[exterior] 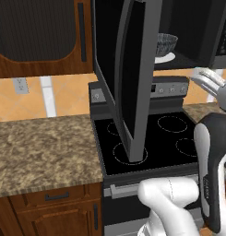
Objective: Open the microwave, place the bowl with waffle inside the microwave, then close the microwave door and turn it on.
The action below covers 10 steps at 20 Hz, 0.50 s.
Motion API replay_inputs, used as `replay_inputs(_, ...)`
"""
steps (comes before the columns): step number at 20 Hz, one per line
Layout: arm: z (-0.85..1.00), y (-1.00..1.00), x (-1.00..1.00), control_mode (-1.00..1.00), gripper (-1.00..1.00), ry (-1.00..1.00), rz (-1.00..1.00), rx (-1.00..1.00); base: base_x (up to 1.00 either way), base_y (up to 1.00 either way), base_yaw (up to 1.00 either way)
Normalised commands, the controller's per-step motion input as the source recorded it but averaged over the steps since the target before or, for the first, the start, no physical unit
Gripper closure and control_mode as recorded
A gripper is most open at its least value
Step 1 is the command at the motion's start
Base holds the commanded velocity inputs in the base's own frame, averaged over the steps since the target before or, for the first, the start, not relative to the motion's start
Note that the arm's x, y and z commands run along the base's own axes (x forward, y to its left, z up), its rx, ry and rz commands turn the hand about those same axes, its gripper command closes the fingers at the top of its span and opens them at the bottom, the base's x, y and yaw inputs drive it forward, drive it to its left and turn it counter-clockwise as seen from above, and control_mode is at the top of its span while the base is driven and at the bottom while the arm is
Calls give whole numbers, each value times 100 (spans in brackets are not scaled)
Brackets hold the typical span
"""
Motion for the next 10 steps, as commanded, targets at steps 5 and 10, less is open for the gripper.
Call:
replay_inputs(5, 68, 22, -100, -100, 100, -16, -7, -2, 0, 0, 0)
replay_inputs(10, 20, 46, -100, -100, 100, -6, -7, -8, 0, 0, 0)
